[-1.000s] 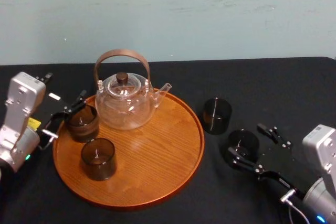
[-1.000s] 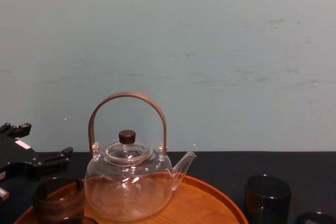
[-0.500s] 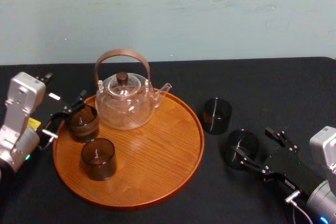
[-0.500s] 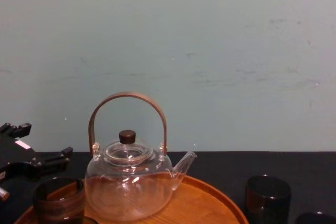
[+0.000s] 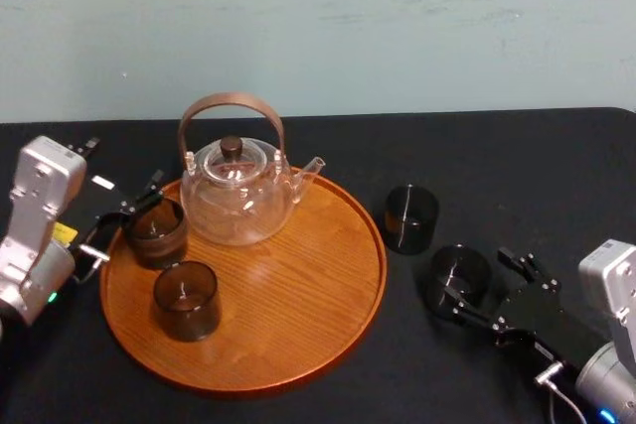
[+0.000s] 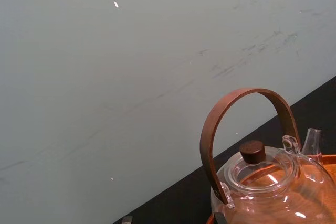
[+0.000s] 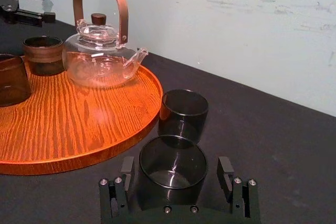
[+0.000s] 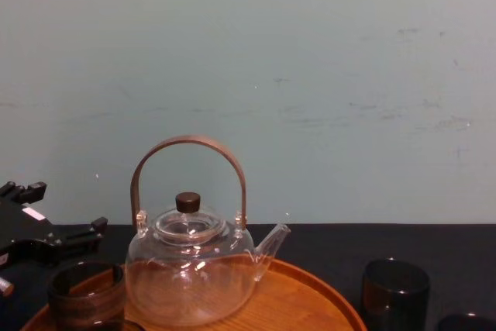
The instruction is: Pick up the glass from the table and place it on the tray.
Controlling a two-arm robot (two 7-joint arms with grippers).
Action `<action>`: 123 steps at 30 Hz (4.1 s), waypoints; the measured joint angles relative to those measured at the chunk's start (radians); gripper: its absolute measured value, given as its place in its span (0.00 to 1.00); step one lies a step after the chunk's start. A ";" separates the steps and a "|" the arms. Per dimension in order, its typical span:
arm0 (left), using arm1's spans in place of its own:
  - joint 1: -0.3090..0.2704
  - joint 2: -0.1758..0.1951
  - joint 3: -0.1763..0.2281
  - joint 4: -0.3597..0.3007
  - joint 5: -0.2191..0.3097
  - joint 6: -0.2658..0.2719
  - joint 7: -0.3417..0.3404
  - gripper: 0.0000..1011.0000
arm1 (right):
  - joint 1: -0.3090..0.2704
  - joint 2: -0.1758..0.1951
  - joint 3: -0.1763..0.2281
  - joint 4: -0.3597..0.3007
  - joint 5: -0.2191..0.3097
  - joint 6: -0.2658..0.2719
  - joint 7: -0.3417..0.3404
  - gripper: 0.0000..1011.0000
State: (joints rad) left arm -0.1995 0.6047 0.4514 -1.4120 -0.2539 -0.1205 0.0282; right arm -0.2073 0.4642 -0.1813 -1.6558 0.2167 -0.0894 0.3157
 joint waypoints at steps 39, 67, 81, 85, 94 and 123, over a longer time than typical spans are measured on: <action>0.000 0.000 0.000 0.000 0.000 0.000 0.000 0.99 | 0.120 -0.056 -0.025 0.194 0.016 -0.018 0.070 0.99; 0.000 0.000 0.000 0.000 0.000 0.000 0.000 0.99 | 0.204 -0.071 -0.066 0.278 0.054 -0.039 0.128 0.97; 0.000 0.000 0.000 0.000 0.000 0.000 0.000 0.99 | 0.202 -0.070 -0.065 0.275 0.049 -0.038 0.125 0.90; 0.000 0.000 0.000 0.000 0.000 0.000 0.000 0.99 | 0.202 -0.069 -0.064 0.274 0.049 -0.038 0.125 0.90; 0.000 0.000 0.000 0.000 0.000 0.000 0.000 0.99 | 0.214 -0.054 -0.084 0.252 0.047 -0.032 0.140 0.90; 0.000 0.000 0.000 0.000 0.000 0.000 0.000 0.99 | 0.309 -0.073 -0.256 0.184 0.059 -0.028 0.222 0.90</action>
State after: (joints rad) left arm -0.1995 0.6047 0.4514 -1.4119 -0.2539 -0.1205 0.0283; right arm 0.1016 0.3914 -0.4376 -1.4714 0.2754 -0.1174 0.5375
